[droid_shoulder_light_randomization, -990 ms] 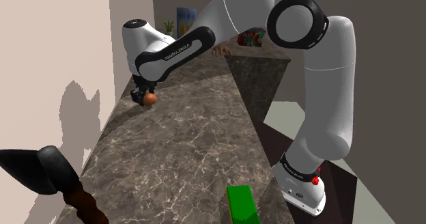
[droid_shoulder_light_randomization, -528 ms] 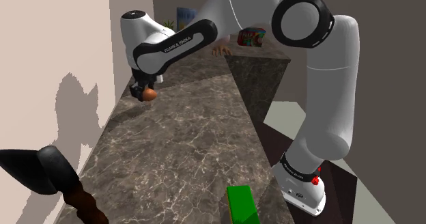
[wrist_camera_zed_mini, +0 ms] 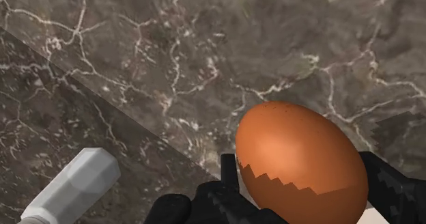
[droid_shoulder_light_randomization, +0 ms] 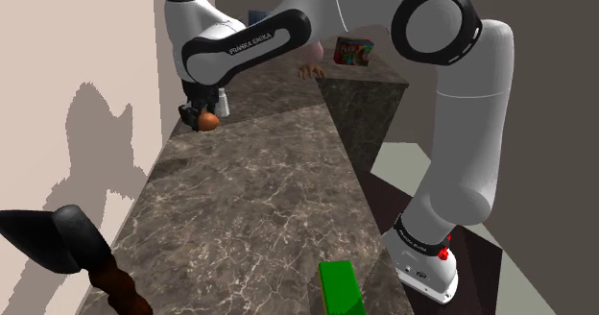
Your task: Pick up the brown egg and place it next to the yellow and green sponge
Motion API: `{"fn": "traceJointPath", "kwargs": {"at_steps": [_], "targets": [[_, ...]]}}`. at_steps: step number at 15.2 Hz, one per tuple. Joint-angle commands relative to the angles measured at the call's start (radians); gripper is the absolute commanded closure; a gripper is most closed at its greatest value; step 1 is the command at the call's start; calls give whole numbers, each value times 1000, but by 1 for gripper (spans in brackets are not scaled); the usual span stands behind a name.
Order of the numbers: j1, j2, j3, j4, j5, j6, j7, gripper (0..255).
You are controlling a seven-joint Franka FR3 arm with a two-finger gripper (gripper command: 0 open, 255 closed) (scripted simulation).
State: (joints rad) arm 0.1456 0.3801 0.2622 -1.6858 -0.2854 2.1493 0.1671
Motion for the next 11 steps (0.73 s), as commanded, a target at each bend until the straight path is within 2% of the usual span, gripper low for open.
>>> {"fn": "traceJointPath", "kwargs": {"at_steps": [1, 11], "targets": [[-1, -10, 2, 14, 6, -23, -6, 255], [-1, -44, 10, 97, 28, -137, -33, 255]]}}
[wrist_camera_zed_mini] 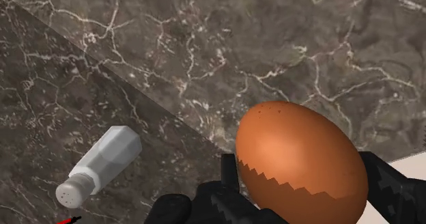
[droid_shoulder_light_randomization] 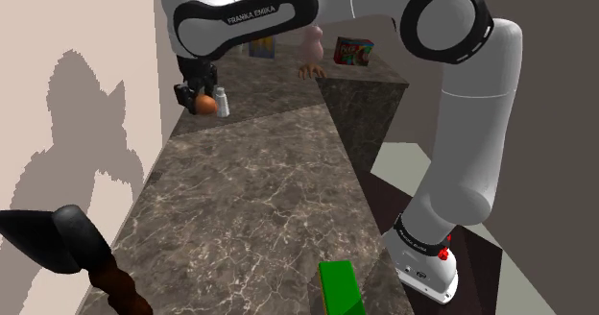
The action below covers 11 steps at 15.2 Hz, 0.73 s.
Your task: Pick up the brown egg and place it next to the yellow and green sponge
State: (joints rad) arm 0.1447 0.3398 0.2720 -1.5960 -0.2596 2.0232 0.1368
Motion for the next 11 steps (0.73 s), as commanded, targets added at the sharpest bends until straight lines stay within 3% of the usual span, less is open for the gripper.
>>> {"fn": "traceJointPath", "kwargs": {"at_steps": [1, 11], "targets": [[3, -36, 7, -38, 7, 1, 11, 255], [61, -317, 76, -397, 67, 71, 143, 255]]}}
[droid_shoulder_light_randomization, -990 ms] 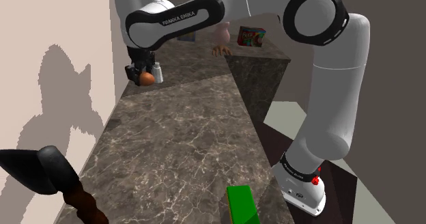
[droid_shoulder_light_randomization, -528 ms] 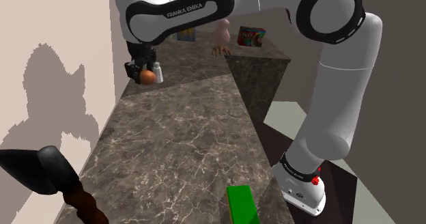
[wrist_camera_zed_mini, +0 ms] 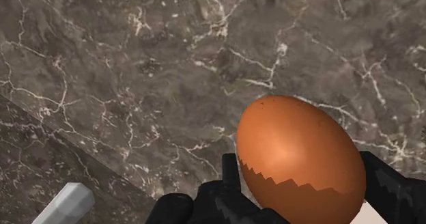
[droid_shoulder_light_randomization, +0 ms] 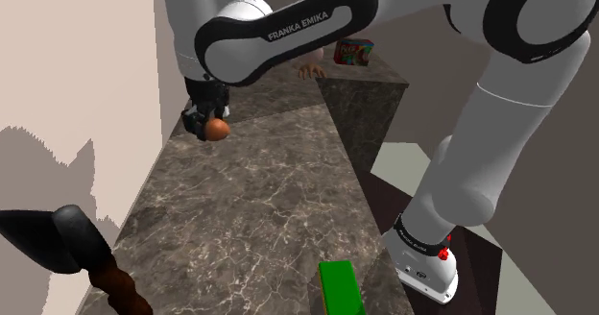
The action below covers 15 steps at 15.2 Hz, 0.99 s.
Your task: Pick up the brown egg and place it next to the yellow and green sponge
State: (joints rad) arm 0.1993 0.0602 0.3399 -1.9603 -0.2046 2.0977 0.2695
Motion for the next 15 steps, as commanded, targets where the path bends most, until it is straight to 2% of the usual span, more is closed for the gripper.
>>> {"fn": "traceJointPath", "kwargs": {"at_steps": [1, 8, 15], "targets": [[14, -62, 16, -61, 20, -1, 24, 255], [81, -221, 79, -223, 84, -1, 122, 255], [163, -350, 156, -328, 158, -28, 232, 255]]}}
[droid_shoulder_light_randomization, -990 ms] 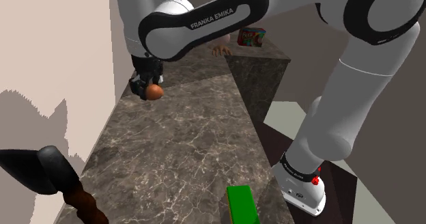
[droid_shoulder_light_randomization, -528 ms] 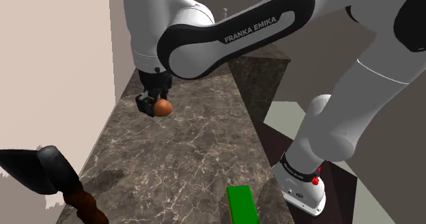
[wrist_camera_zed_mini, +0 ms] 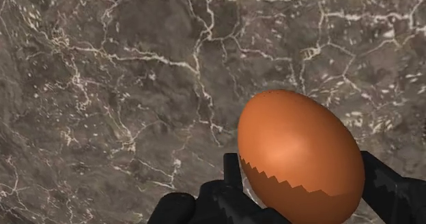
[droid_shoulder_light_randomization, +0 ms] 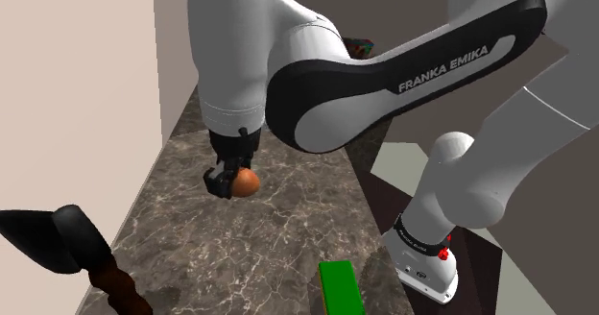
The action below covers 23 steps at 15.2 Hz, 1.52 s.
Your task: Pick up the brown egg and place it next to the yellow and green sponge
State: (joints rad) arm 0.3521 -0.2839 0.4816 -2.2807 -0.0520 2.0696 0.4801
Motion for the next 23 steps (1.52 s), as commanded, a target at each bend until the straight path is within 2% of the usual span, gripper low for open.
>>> {"fn": "traceJointPath", "kwargs": {"at_steps": [1, 12, 18, 23], "targets": [[22, -21, 26, -18, 17, -6, 38, 255], [155, -125, 184, -53, 126, -80, 256, 255], [207, -123, 293, -13, 165, -120, 398, 255], [228, -86, 402, 51, 174, -150, 531, 255]]}}
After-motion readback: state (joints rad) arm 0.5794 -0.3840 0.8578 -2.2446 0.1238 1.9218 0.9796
